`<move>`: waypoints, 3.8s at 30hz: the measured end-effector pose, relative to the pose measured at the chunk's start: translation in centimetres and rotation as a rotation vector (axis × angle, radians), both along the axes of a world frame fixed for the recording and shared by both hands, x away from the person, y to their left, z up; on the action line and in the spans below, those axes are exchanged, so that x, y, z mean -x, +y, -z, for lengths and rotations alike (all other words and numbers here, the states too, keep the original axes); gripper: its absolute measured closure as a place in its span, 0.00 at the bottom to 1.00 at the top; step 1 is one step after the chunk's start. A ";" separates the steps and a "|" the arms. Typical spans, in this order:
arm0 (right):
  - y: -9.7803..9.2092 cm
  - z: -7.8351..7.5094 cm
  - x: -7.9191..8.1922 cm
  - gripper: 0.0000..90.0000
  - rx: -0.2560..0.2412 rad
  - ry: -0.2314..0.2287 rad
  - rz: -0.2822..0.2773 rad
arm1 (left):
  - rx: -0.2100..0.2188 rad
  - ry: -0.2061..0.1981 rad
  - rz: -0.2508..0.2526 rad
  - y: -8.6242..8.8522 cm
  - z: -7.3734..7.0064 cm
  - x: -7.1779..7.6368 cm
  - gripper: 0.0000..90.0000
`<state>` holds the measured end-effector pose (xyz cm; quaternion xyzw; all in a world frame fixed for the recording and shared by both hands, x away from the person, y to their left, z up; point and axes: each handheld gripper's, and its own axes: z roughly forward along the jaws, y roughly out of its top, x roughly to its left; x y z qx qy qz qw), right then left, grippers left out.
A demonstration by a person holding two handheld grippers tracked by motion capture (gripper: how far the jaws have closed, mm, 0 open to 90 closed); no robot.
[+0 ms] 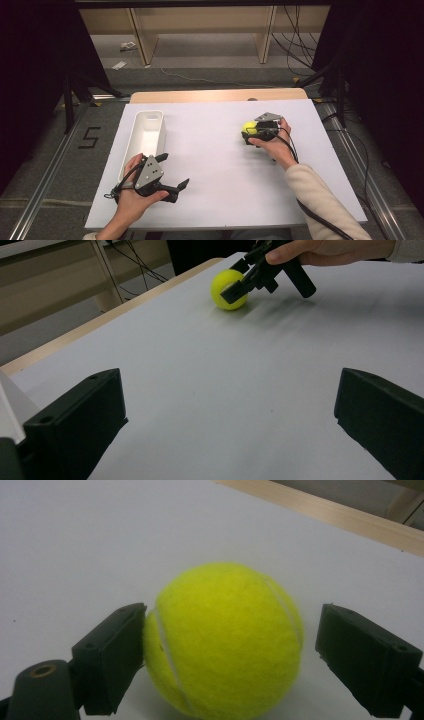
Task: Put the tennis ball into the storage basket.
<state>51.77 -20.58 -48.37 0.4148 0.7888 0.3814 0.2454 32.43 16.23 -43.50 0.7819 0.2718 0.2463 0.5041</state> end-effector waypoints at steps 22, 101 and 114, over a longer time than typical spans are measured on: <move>0.7 0.5 -0.5 0.28 -0.030 0.013 -0.009 | 0.002 0.001 0.003 0.0 0.0 0.1 0.00; 3.9 -4.5 2.2 0.29 -0.106 -0.070 -0.140 | -0.002 0.000 0.011 -0.1 0.0 0.2 0.00; 4.3 -5.2 3.0 0.29 -0.119 -0.078 -0.162 | -0.004 -0.002 0.015 -0.3 0.0 0.3 0.00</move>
